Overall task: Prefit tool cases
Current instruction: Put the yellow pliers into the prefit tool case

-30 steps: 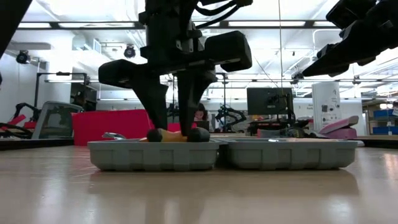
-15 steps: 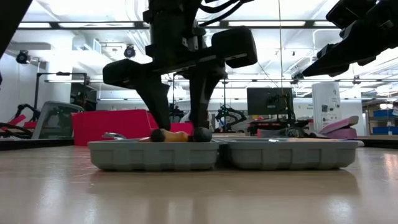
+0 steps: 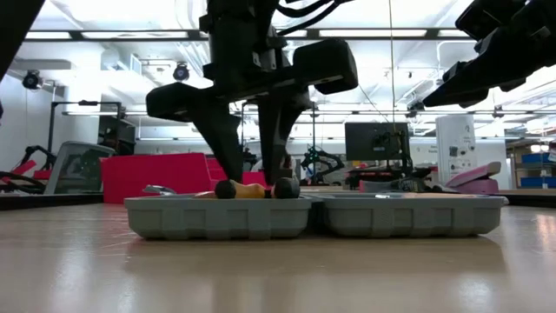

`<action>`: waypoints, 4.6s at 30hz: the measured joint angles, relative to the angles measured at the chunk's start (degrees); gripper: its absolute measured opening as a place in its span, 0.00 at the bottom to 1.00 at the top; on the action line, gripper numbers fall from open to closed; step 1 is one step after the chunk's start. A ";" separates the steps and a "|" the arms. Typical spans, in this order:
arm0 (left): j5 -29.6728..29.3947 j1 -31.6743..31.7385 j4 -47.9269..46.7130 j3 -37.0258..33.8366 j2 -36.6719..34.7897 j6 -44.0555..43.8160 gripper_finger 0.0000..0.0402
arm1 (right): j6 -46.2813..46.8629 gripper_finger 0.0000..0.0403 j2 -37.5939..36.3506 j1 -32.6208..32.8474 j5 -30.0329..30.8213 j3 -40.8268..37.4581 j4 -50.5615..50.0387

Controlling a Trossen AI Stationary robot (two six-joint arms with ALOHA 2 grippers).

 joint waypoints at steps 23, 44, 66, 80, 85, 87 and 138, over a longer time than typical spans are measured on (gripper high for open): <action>-12.50 1.26 0.22 -0.33 -0.26 4.11 0.36 | 0.00 0.49 0.00 -0.01 0.03 0.01 0.12; -15.82 1.95 5.67 -5.94 -0.34 9.66 0.29 | 2.10 0.49 0.00 -0.02 0.20 0.01 0.15; -13.41 1.85 -5.90 -2.84 -0.78 11.33 0.29 | 4.71 0.49 0.00 0.00 0.51 0.01 0.11; -10.50 -1.86 -6.19 1.07 -1.05 21.83 0.28 | 6.08 0.49 0.00 2.93 -2.90 0.01 -0.70; -6.95 -0.43 -7.71 1.01 -1.07 26.22 0.29 | 6.73 0.49 0.00 3.65 -2.88 0.01 -0.66; -4.67 0.78 -8.75 1.01 -1.09 26.73 0.29 | 6.75 0.49 0.00 3.65 -2.88 0.01 -0.66; 5.74 -2.85 -14.27 3.56 -0.67 23.72 0.30 | 7.89 0.49 0.02 4.90 -2.86 0.01 -0.31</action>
